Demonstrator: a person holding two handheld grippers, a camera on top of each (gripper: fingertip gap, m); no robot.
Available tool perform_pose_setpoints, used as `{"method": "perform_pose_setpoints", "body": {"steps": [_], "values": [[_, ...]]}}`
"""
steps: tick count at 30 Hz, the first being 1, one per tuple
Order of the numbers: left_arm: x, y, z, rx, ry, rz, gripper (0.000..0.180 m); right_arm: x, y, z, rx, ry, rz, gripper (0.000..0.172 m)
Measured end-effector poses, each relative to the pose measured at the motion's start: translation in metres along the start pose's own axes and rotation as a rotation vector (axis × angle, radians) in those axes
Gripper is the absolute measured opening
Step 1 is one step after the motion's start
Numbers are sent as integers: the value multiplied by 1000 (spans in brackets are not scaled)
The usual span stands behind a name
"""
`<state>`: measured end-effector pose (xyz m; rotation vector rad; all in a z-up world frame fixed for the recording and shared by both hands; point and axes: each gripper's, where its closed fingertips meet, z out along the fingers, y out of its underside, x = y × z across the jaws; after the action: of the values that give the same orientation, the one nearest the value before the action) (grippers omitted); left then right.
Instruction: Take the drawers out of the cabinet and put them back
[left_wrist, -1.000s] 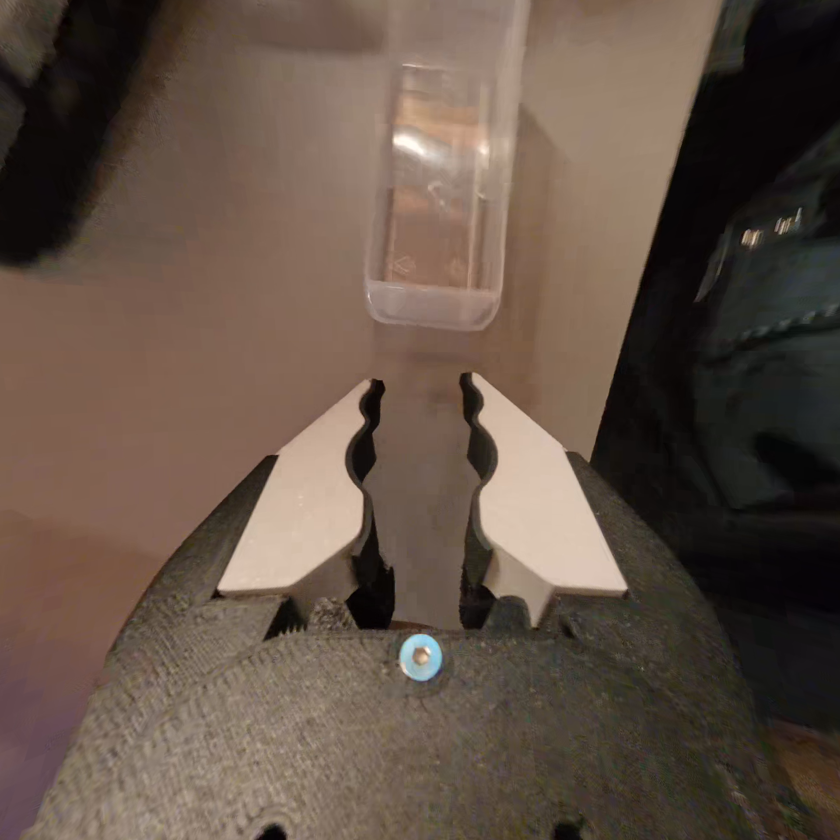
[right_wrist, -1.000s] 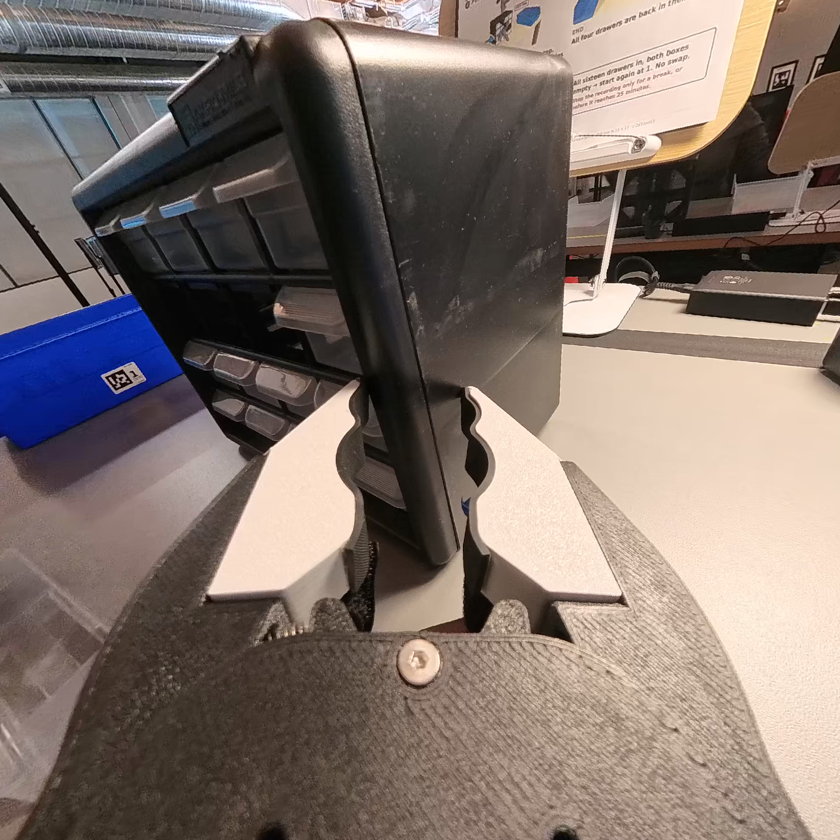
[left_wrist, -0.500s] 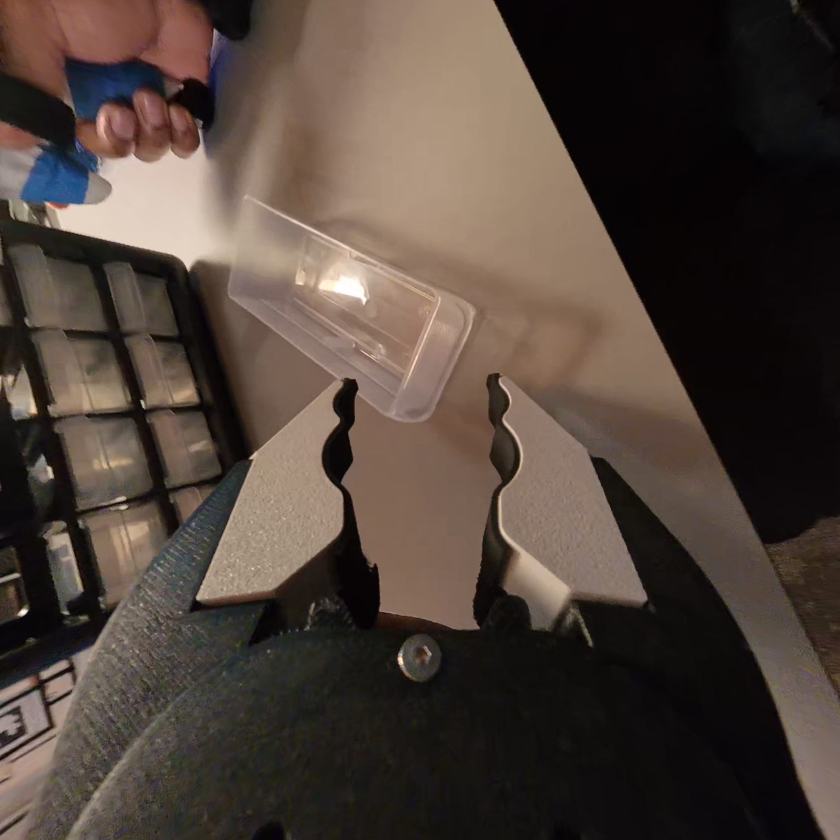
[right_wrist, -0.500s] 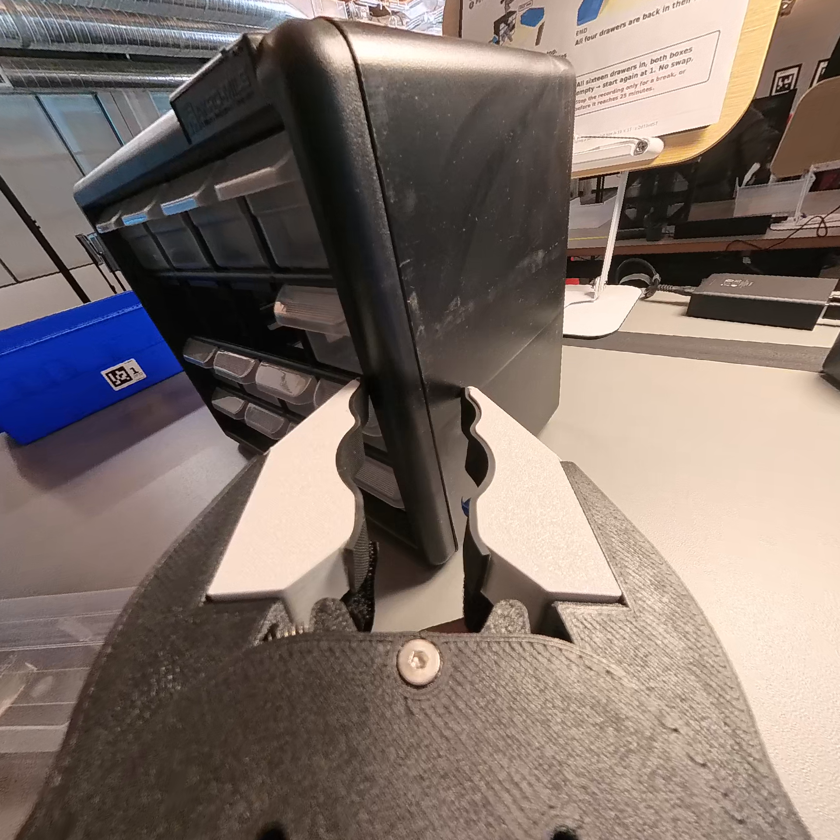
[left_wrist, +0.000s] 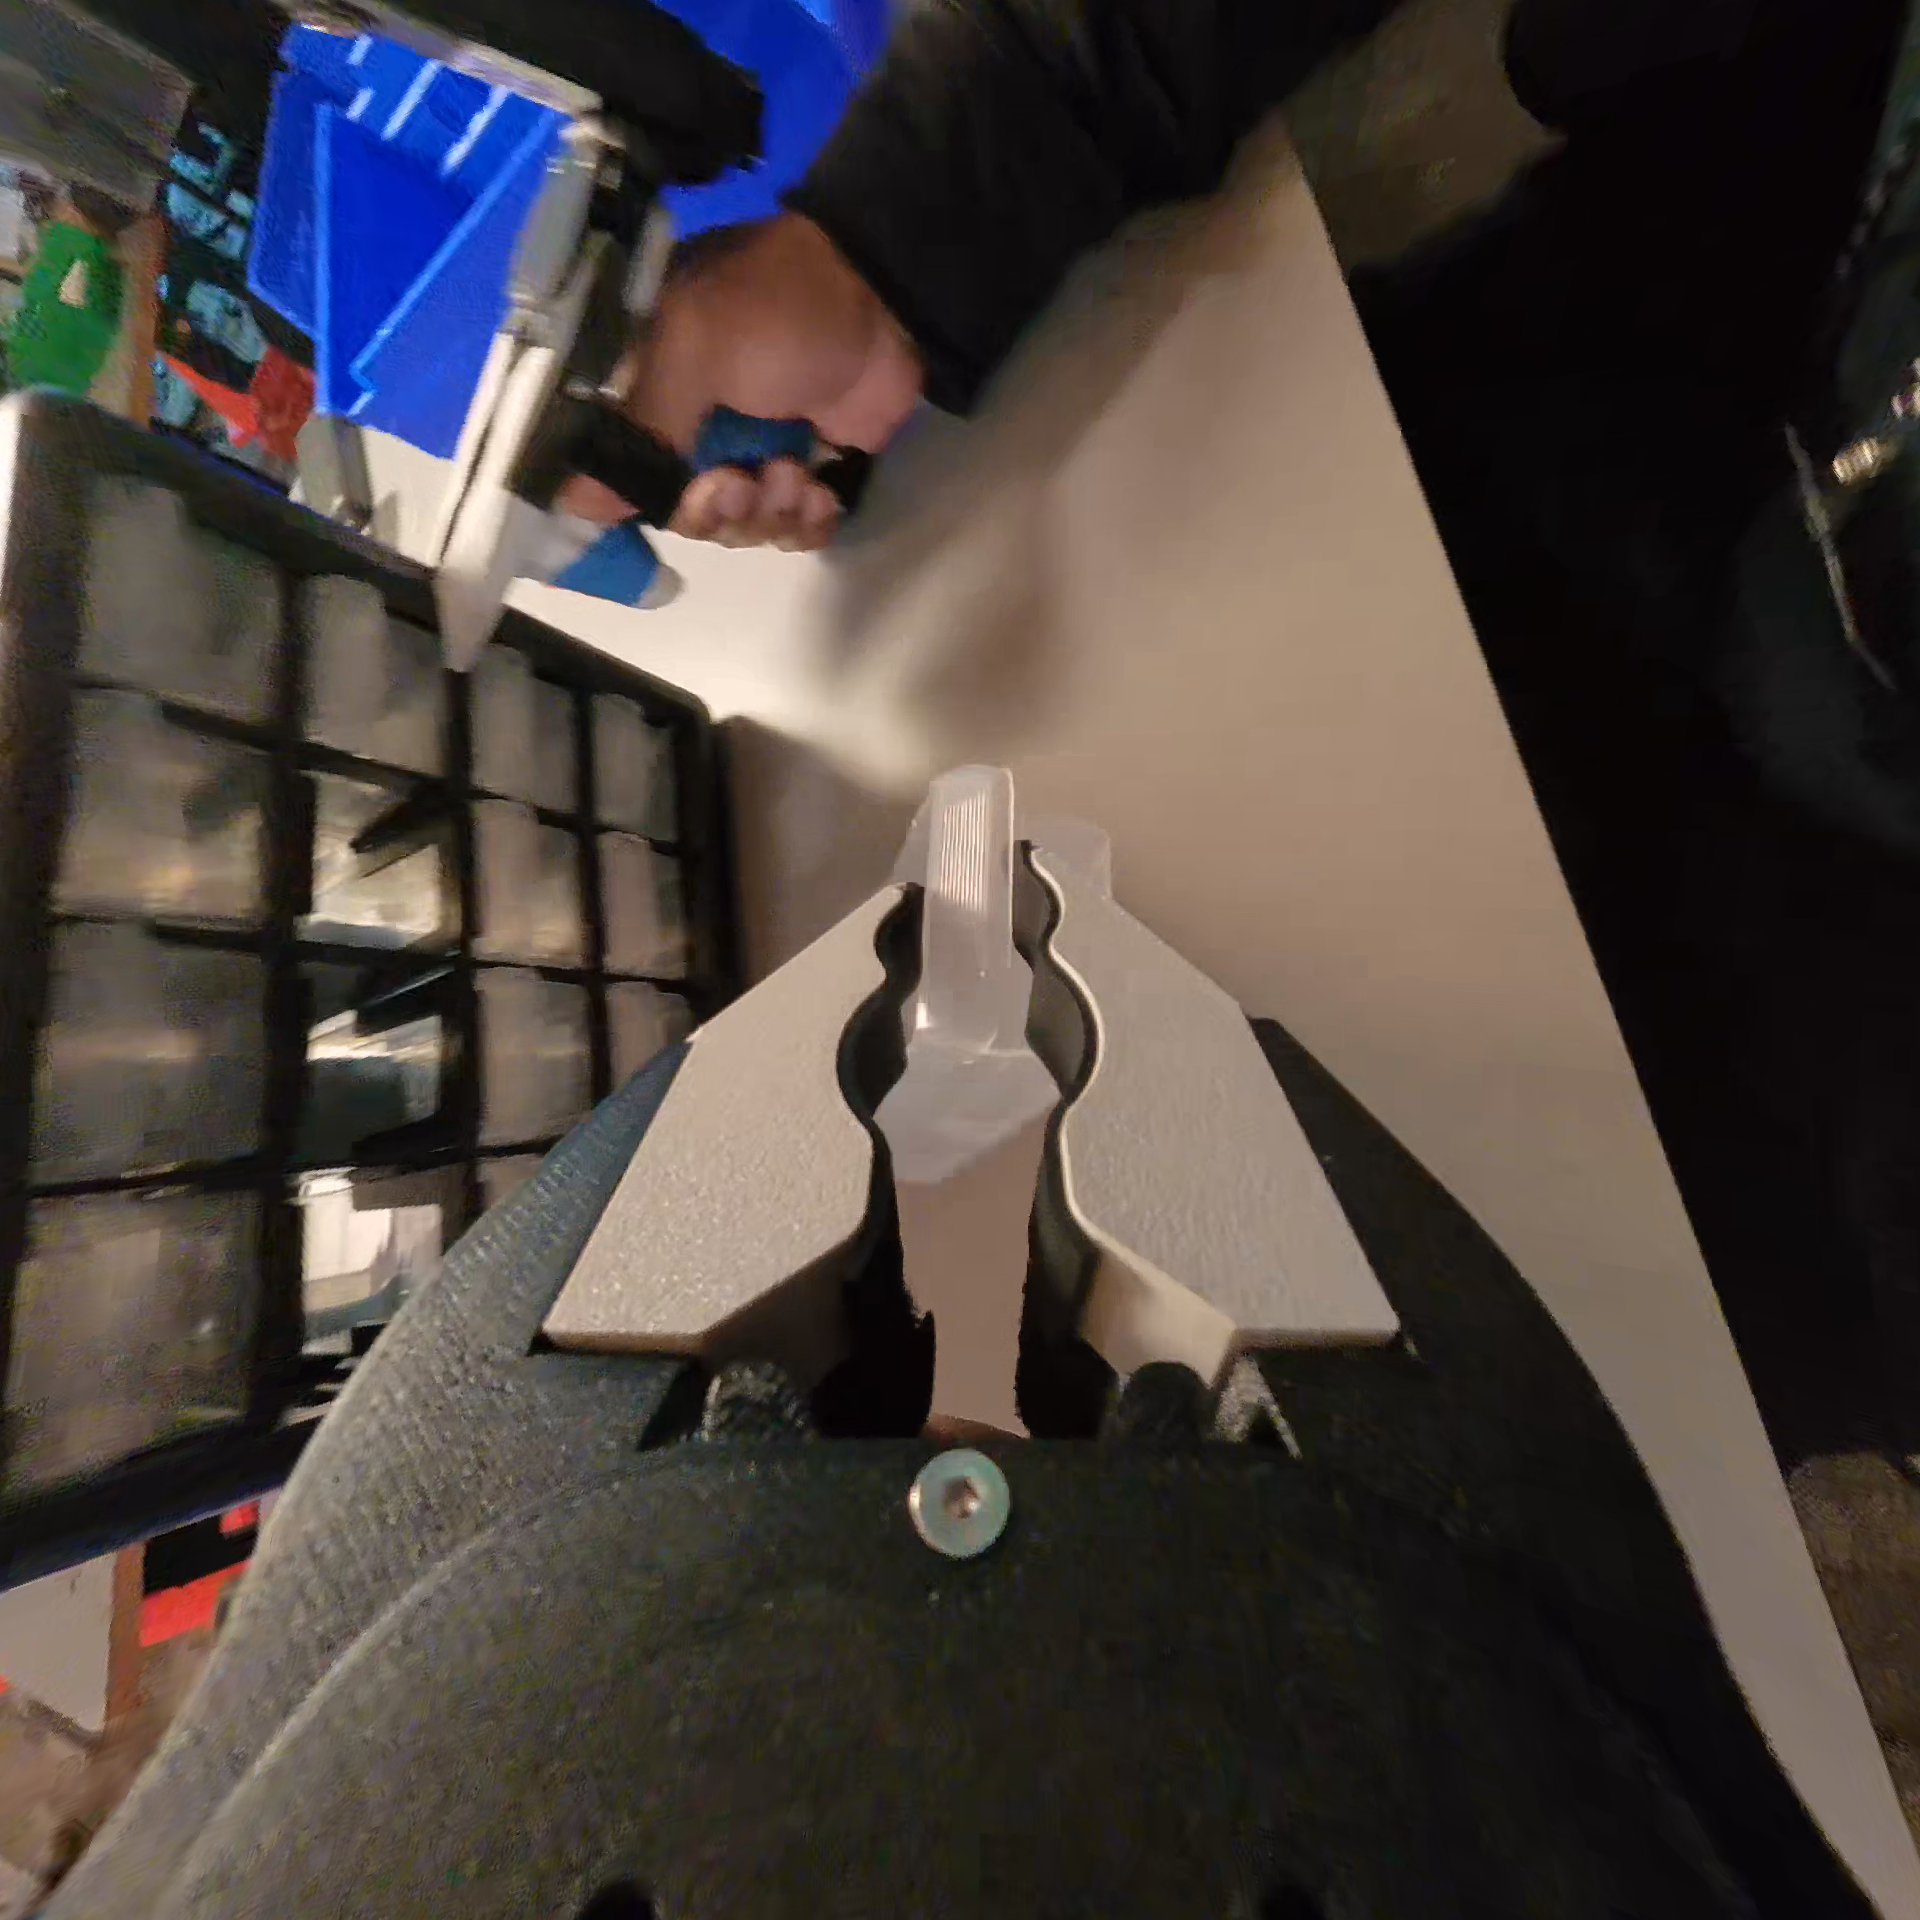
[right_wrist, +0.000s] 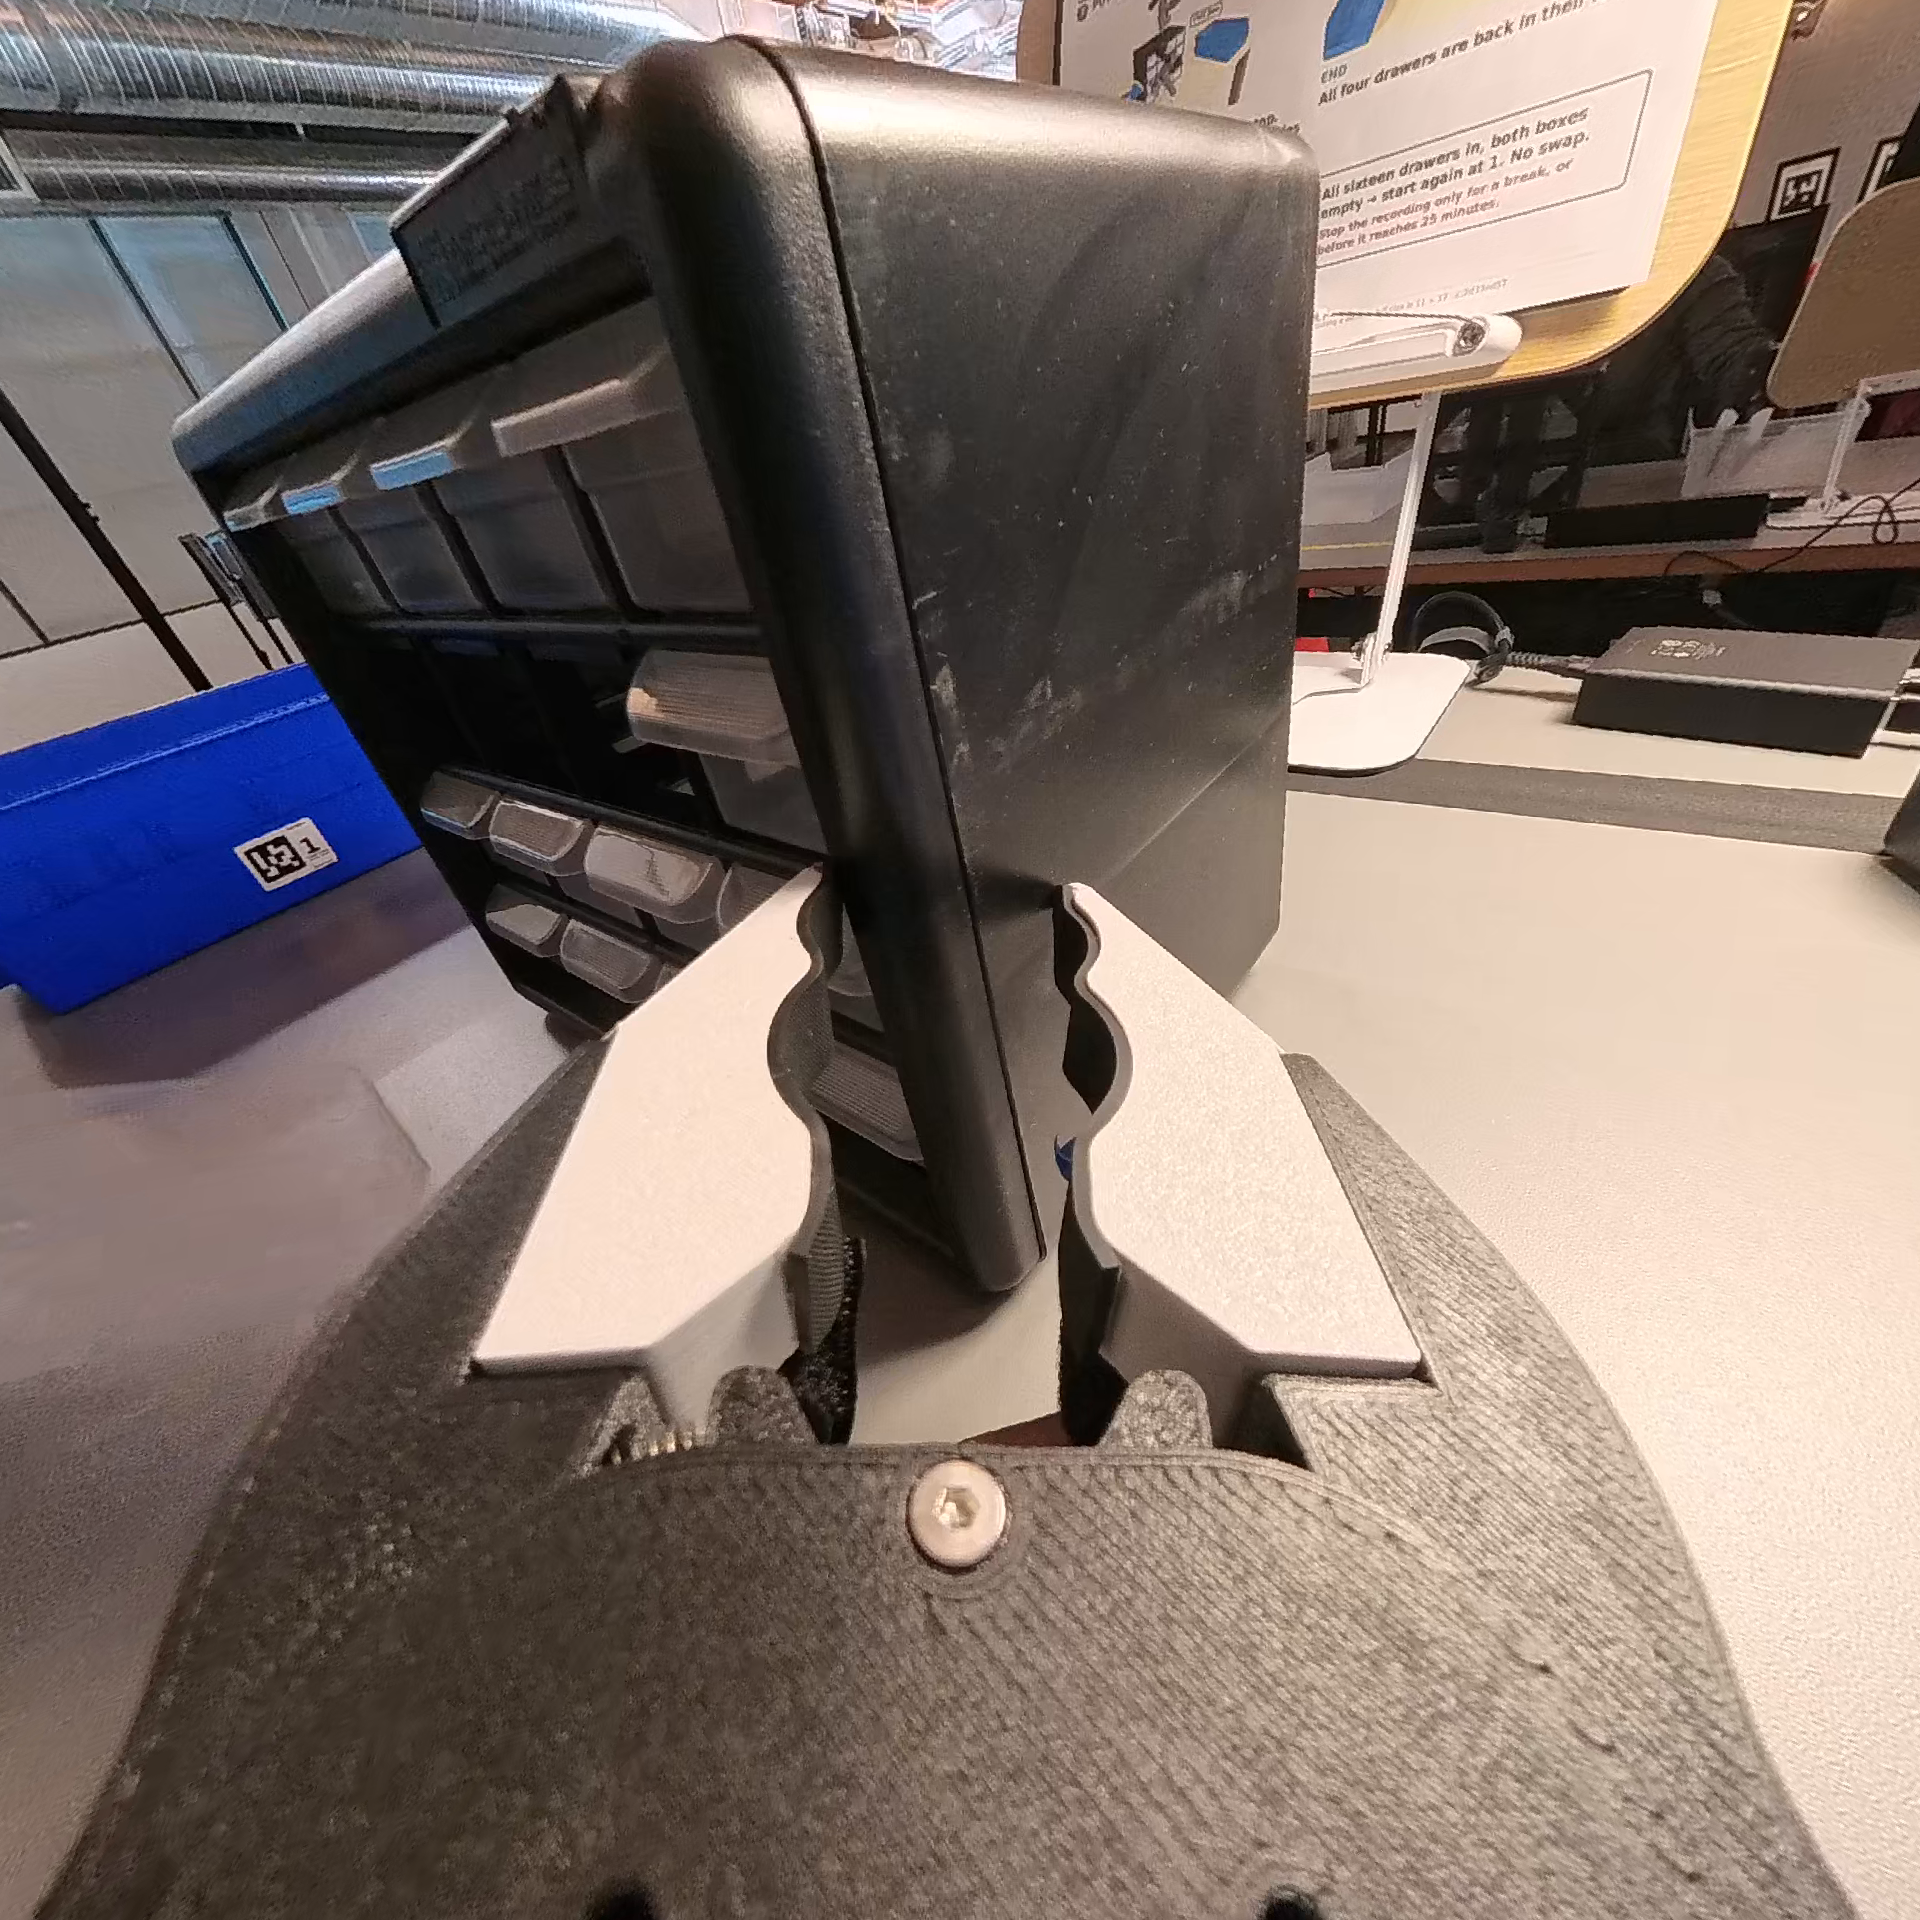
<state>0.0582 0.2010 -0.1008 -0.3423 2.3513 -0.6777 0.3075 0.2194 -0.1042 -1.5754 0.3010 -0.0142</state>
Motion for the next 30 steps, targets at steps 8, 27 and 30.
{"method": "perform_pose_setpoints", "body": {"steps": [8,27,30], "values": [[-64,-53,-20,176,-51,-58,1,0,0,0,-1,-2,-1,42],[-128,-65,-10,168,-722,479,0,0,1,0,-5,-10,-4,43],[-137,-70,-19,171,-846,603,2,0,1,0,-5,-11,-4,43]]}}
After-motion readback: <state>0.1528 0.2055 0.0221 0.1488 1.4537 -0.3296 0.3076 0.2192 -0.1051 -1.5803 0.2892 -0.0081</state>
